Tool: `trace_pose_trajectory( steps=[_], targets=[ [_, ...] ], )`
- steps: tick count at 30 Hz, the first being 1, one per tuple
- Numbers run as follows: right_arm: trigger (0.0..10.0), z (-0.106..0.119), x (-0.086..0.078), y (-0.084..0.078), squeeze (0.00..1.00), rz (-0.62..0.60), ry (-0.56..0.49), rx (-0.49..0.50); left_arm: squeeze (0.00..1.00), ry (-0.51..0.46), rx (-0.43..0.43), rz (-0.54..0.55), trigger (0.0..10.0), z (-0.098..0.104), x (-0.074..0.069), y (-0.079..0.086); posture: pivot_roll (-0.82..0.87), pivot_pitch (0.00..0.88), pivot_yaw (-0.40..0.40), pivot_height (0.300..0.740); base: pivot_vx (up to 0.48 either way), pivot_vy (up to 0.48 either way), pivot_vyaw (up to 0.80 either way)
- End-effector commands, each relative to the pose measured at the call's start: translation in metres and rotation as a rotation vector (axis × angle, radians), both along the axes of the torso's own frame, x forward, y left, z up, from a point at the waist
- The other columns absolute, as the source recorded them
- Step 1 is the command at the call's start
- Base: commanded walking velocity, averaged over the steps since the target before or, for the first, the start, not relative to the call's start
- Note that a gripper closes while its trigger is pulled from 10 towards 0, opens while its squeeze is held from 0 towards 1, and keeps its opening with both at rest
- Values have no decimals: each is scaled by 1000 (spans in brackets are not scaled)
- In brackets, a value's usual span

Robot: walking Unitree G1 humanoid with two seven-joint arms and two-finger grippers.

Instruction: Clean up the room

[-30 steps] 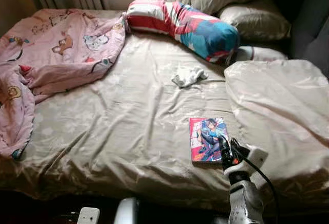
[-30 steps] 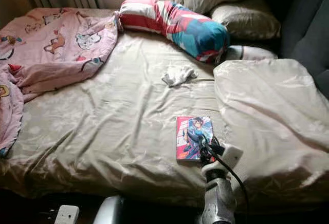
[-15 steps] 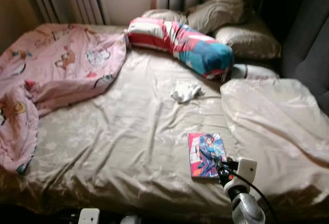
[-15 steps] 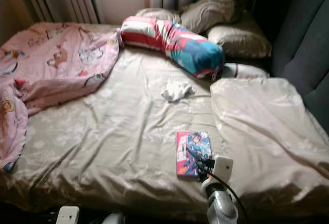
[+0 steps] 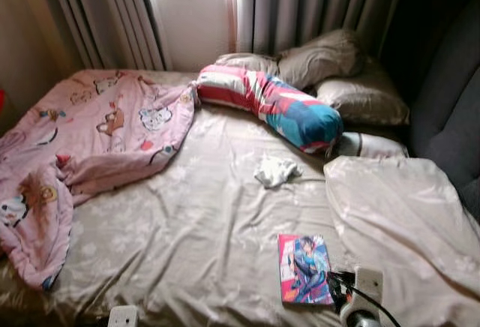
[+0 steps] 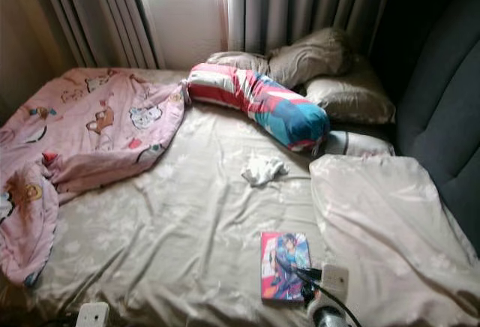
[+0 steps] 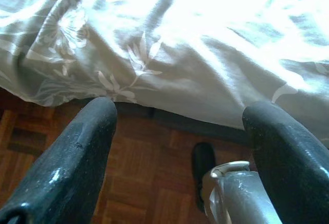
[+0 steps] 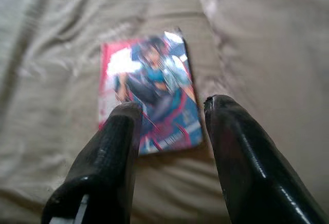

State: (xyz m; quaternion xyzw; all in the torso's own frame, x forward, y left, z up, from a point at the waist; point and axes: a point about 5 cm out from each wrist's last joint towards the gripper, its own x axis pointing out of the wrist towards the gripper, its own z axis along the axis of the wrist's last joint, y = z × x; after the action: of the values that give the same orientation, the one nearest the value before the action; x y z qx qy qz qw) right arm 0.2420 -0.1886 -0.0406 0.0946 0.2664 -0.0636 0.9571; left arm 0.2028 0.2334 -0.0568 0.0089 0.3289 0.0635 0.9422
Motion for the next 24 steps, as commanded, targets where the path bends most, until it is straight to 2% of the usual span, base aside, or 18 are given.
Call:
trace_pose_trajectory(
  steps=[1,3,6,11,14,23,24],
  targets=[
    [10000,-13,-17,-2,0,-27,85,15,0,55,3,30,10000,-7,-12,5,17,80,5,740,0,0,0],
    [10000,-26,-35,-4,0,-72,172,24,0,74,-1,36,10000,-10,-16,4,19,91,11,740,0,0,0],
    [10000,-31,-43,-4,0,-84,205,20,0,79,-4,37,10000,-10,-17,3,25,99,14,740,0,0,0],
    [10000,-33,-47,-2,0,-84,216,31,0,92,-8,44,10000,-12,-20,4,22,109,19,740,0,0,0],
    [10000,-37,-53,-1,0,-78,248,36,0,126,-5,48,10000,-16,-27,5,21,117,22,740,0,0,0],
    [10000,-40,-60,-3,0,-81,280,29,0,161,-5,59,10000,-19,-35,9,26,126,22,740,0,0,0],
    [10000,-41,-62,-3,0,-83,285,28,0,174,-4,61,10000,-21,-40,11,24,134,23,740,0,0,0]
  ],
)
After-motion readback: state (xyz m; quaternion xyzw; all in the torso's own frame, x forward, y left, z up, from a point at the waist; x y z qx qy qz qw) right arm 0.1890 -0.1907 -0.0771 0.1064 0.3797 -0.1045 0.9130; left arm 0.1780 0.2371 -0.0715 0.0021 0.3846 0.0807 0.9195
